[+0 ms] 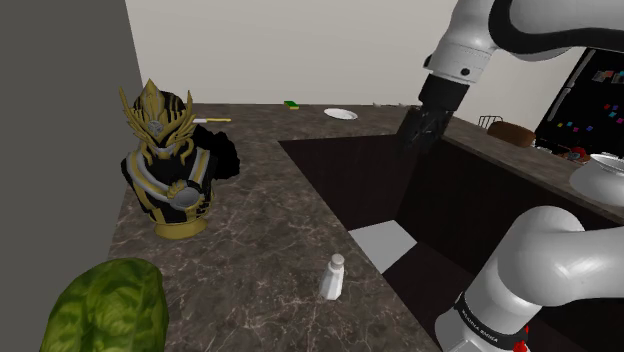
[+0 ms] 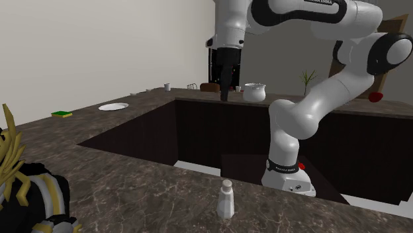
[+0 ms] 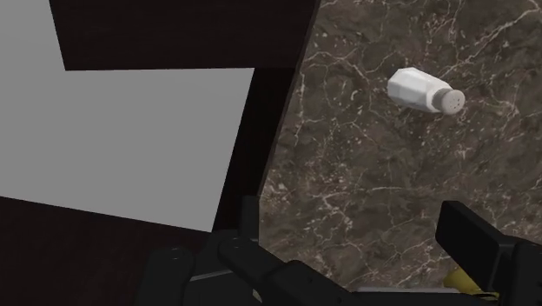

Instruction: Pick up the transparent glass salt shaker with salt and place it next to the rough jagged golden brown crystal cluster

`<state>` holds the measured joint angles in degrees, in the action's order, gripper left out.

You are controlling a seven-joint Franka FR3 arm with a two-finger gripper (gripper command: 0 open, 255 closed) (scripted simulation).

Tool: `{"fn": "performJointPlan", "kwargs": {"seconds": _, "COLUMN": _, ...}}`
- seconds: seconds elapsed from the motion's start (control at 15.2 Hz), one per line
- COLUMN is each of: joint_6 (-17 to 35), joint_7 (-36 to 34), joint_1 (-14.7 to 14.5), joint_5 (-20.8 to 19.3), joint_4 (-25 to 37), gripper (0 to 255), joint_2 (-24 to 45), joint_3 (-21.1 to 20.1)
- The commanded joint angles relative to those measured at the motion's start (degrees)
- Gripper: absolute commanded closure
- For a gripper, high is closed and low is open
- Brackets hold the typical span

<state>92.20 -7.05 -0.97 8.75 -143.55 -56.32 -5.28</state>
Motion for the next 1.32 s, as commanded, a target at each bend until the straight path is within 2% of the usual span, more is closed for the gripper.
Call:
{"fn": "performJointPlan", "kwargs": {"seconds": 0.0, "joint_6": 2.5, "joint_7": -2.8, "joint_1": -0.7, "joint_5": 2.1, "joint_4": -4.1, "gripper": 0, "joint_2": -2.9, "joint_3": -2.7}}
{"fn": "performJointPlan", "kwargs": {"seconds": 0.33, "joint_6": 9.8, "joint_7": -9.4, "joint_1": -3.2, "joint_5": 8.1, "joint_4": -12.9, "gripper": 0, "joint_2": -7.7, "joint_3": -10.1}}
{"fn": "performJointPlan", "kwargs": {"seconds": 0.66, "joint_6": 18.4, "joint_7": -16.6, "joint_1": -6.8, "joint_5": 15.3, "joint_4": -19.4, "gripper": 0, "joint_2": -9.0, "joint_3": -19.4}}
{"fn": "performJointPlan", "kwargs": {"seconds": 0.99, "joint_6": 29.2, "joint_7": -24.1, "joint_1": -10.0, "joint_5": 23.2, "joint_4": -23.1, "gripper": 0, "joint_2": -5.2, "joint_3": -30.7}}
{"fn": "performJointPlan", "kwargs": {"seconds": 1.25, "joint_6": 39.0, "joint_7": -29.7, "joint_1": -10.3, "joint_5": 28.8, "joint_4": -23.6, "gripper": 0, "joint_2": 1.4, "joint_3": -40.4}}
